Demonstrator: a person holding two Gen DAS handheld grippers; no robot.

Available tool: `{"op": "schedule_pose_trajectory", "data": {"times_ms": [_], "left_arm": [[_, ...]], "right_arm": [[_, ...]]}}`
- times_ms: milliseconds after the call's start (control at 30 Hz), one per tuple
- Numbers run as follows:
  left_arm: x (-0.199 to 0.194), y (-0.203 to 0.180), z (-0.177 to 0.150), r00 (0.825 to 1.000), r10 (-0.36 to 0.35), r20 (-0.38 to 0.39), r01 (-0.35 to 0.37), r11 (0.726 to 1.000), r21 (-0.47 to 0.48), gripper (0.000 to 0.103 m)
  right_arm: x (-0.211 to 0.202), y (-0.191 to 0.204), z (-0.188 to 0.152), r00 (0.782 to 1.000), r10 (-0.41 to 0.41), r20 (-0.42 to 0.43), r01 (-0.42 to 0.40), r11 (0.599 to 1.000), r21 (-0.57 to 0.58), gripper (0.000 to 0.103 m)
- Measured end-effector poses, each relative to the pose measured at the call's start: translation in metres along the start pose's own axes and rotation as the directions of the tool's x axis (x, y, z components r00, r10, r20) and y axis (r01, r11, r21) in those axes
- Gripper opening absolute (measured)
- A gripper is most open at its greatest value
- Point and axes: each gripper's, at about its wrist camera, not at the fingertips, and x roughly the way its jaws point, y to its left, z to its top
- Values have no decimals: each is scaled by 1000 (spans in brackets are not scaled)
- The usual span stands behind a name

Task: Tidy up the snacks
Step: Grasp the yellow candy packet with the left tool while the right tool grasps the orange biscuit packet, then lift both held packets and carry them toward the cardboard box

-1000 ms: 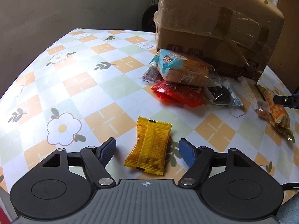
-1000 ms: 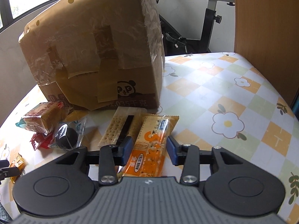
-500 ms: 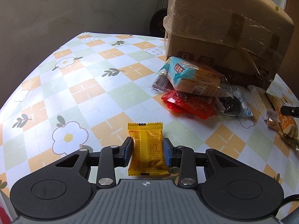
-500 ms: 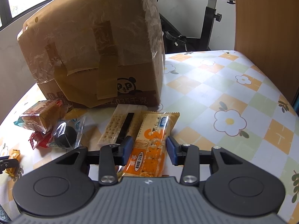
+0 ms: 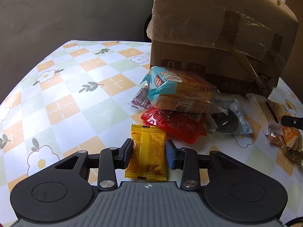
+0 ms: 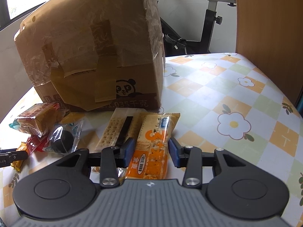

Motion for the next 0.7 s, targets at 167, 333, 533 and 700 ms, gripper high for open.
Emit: {"op": "schedule_pose_trajectory", "data": {"times_ms": [167, 333, 533, 700], "left_arm": [[-2, 2, -3, 1000, 1, 8, -1, 1000, -11, 40], [-8, 2, -8, 1000, 8, 18, -8, 1000, 2, 38], [-16, 14, -13, 1000, -12, 15, 13, 998, -56, 35], [-31, 24, -14, 999, -10, 42, 15, 995, -99, 35]], "right_arm": [[3, 0, -1, 1000, -2, 3, 2, 1000, 3, 43], [6, -3, -1, 1000, 0, 1, 0, 1000, 14, 43], [12, -7, 1, 1000, 6, -10, -6, 999, 37, 43], [3, -11, 1, 1000, 26, -4, -26, 997, 67, 40]]}}
